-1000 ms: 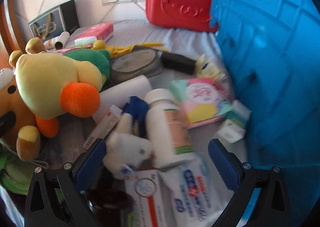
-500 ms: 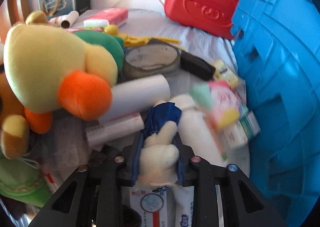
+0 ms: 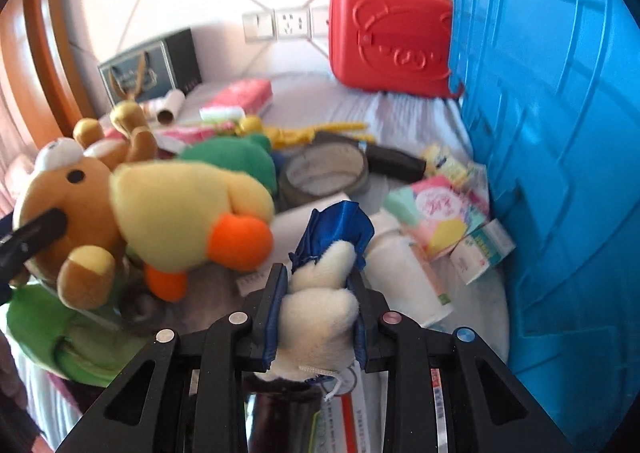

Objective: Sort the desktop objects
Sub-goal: 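Grasp the brown bear plush with the left tool while the right grasps the white blue-hatted plush, then lift both held plushes and carry them toward the blue crate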

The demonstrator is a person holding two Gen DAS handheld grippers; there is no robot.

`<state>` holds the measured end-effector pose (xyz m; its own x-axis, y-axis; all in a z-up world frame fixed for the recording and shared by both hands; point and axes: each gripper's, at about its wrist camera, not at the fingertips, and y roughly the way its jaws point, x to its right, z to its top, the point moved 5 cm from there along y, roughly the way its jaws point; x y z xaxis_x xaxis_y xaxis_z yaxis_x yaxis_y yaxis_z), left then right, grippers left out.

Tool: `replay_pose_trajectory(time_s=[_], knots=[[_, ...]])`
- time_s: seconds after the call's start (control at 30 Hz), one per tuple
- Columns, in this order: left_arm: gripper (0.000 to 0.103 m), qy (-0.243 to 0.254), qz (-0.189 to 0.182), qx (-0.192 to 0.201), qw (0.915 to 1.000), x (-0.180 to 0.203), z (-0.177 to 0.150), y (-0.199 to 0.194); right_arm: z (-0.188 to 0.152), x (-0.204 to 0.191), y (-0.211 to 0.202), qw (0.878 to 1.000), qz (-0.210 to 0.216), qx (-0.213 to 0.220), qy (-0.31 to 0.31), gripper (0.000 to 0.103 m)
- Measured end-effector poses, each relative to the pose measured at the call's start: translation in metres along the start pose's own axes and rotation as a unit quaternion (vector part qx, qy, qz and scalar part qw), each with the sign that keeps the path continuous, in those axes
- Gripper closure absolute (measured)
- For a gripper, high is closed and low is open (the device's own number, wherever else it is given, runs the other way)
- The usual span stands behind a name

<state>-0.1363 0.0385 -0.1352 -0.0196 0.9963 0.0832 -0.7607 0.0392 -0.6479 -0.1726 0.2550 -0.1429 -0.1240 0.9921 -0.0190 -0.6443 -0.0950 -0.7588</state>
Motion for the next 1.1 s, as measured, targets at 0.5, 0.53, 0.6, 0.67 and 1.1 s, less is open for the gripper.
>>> replay_pose_trajectory(time_s=[0.5,0.53,0.6,0.67,1.1], knots=[[0.042,0.02,-0.027,0.044,0.9985,-0.004,0.029,-0.053,0.036,-0.024,-0.085,0.997,0.005,0.078,0.012,0.074],[0.073,0.028,-0.022,0.053,0.9979,-0.003,0.033,-0.059,0.036,-0.026,-0.089,0.997,0.005,0.081,0.015,0.074],[0.077,0.031,-0.024,0.045,0.9982,-0.005,0.039,-0.062,0.037,-0.028,-0.095,0.996,0.003,0.084,0.016,0.074],[0.07,0.036,-0.037,0.009,0.9987,-0.006,0.036,-0.054,0.036,-0.032,-0.094,0.997,0.003,0.072,0.015,0.072],[0.0,-0.003,0.006,-0.079,0.9969,-0.07,-0.017,0.0,0.026,-0.05,-0.085,0.998,0.001,0.065,0.021,0.07]])
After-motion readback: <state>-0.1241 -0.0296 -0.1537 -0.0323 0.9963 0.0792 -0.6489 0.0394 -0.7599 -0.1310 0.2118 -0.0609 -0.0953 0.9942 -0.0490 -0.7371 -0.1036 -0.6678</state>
